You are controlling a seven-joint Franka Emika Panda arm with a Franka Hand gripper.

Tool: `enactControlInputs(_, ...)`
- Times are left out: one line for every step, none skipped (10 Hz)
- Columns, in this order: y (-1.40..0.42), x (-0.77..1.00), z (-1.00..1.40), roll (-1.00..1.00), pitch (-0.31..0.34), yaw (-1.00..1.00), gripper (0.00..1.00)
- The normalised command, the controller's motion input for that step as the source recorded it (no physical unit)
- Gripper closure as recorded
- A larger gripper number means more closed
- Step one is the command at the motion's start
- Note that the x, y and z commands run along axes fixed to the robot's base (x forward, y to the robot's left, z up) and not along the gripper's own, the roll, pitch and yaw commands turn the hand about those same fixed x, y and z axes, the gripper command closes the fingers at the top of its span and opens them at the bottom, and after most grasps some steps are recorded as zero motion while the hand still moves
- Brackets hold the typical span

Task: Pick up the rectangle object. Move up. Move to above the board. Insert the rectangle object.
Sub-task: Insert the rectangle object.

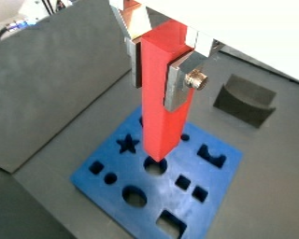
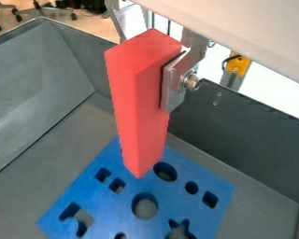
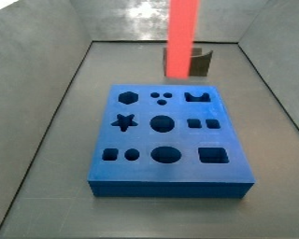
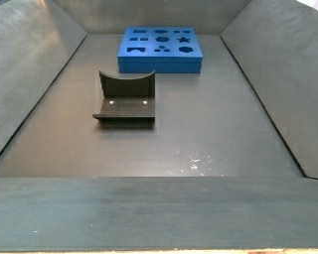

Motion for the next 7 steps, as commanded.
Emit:
enactControlInputs(-0.45, 0.72, -0.3, 0.15, 0.0, -0.12, 1.0)
enactControlInputs(-0.46, 0.71, -0.3, 0.14, 0.0, -0.14, 1.0)
enactControlInputs(-0.5, 0.65, -0.29, 0.13, 0.0, -0.21, 1.0)
enactControlInputs(-0.46, 0.6, -0.29, 0.13, 0.0, -0.31, 1.0)
enactControlInputs(-0.38, 0.59, -0.27, 0.16, 0.0, -0.35, 1.0)
enactControlInputs(-0.33, 0.59, -0.19, 0.18, 0.0, -0.39, 1.0)
enactControlInputs(-0.29, 0.54, -0.19, 0.17, 0.0, -0.45, 1.0)
